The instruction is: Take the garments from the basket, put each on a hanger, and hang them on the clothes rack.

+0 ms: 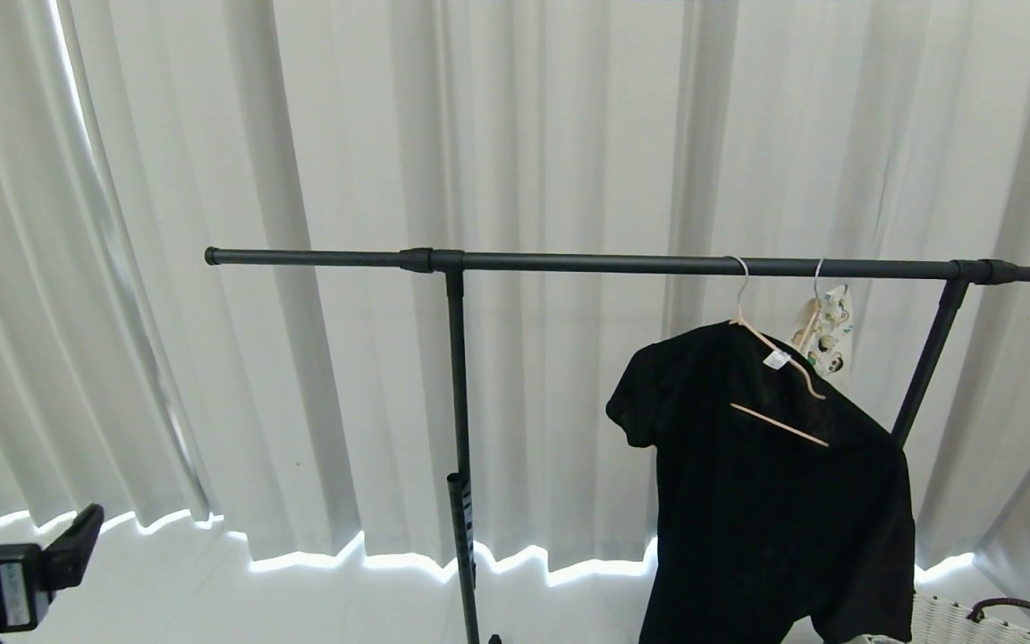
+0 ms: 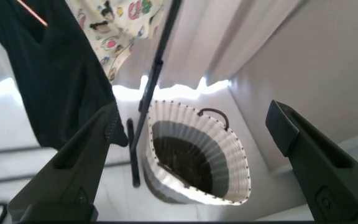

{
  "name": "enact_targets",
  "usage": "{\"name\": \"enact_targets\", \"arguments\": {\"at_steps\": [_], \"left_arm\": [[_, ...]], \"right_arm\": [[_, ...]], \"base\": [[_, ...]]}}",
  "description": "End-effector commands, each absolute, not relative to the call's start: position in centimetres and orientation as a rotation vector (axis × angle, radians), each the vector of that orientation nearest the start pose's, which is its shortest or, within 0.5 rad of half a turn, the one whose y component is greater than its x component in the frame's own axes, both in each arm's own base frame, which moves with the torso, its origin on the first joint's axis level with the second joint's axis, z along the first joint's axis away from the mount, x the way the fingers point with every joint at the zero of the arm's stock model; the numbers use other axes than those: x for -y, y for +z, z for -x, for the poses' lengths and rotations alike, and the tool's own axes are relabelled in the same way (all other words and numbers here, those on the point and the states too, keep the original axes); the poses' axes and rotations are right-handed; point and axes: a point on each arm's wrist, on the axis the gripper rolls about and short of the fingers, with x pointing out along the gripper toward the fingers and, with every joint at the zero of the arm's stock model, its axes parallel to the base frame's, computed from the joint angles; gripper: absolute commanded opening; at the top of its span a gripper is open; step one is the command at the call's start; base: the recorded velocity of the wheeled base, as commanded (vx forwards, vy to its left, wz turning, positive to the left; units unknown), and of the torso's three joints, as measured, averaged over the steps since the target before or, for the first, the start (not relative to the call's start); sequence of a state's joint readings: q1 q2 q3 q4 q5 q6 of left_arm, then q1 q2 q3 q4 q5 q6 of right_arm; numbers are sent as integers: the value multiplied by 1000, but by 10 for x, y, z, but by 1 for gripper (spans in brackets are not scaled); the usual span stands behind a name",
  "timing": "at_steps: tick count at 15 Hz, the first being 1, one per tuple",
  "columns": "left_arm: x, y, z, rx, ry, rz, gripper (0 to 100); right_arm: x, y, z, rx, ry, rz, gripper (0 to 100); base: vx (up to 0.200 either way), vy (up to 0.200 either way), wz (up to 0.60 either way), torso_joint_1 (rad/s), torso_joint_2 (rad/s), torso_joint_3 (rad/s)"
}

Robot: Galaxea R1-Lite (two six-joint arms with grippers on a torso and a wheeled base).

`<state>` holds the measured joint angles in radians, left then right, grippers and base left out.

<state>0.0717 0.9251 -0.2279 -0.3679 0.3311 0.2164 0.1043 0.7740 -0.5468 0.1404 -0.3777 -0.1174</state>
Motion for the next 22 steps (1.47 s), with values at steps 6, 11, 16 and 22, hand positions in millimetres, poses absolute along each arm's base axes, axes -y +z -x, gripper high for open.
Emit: {"name": "enact_targets", "arguments": {"at_steps": [6,11,16,22], "left_arm": [[-7,84,20,-148,627,-259,100],[-5,81,18,-100,538,-116,100],[4,76,15,-120,90,-49,100],[4,76,15,-120,89,-38,100]], "right_arm": [[13,85,17,-67,-463,202,100],[12,86,17,-18,-399,42,100],[5,83,15,-41,-94,57,100],[5,83,15,-44,-110,36,100]], "base": [[0,0,0,0,0,0],[0,0,0,0,0,0],[0,0,0,0,0,0],[0,0,0,0,0,0]]}}
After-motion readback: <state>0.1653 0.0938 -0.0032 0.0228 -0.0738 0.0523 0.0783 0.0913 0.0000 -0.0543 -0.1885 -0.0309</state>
